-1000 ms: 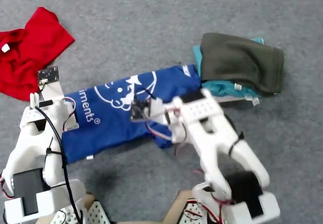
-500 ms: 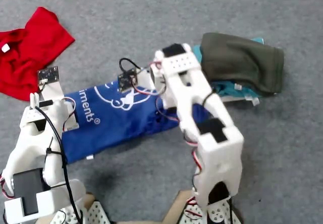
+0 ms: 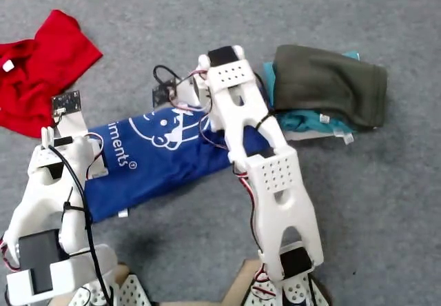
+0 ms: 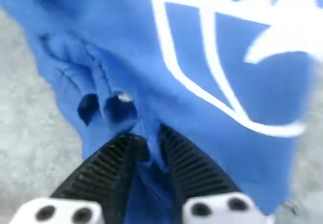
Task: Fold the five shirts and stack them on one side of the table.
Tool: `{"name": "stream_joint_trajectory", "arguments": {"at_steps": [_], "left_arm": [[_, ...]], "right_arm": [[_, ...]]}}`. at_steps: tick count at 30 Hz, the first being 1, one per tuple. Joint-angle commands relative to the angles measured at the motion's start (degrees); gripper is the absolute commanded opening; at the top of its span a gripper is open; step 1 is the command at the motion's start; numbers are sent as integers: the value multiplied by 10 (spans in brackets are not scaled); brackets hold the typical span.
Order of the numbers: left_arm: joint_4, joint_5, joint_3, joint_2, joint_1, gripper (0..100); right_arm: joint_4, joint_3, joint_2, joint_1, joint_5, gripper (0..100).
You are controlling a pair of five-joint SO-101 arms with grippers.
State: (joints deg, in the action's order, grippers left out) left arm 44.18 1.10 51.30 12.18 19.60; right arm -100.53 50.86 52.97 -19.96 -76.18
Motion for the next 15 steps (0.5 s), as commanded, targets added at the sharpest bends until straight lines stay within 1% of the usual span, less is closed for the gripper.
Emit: {"name": "stream_joint_trajectory", "arguments": {"at_steps": [1,3,10,13,14,15], "left_arm": [[-3,4,-15,-1,-3,30],[-3,4,-15,-1,-3,30],[-1,3,-15,-1,-2,30],[-1,2,-15,-1,-2,30],[-1,2,-15,-1,-2,30],[-1,2,-15,-1,-2,30]], "right_arm": [[-5,79,-15,5,94,178],[-6,99,-29,8,113,177],[-7,95,-125,13,164,174],[-8,33,-179,14,169,172],[-8,-5,-204,14,176,162],[-8,-47,-233,14,180,123]]}}
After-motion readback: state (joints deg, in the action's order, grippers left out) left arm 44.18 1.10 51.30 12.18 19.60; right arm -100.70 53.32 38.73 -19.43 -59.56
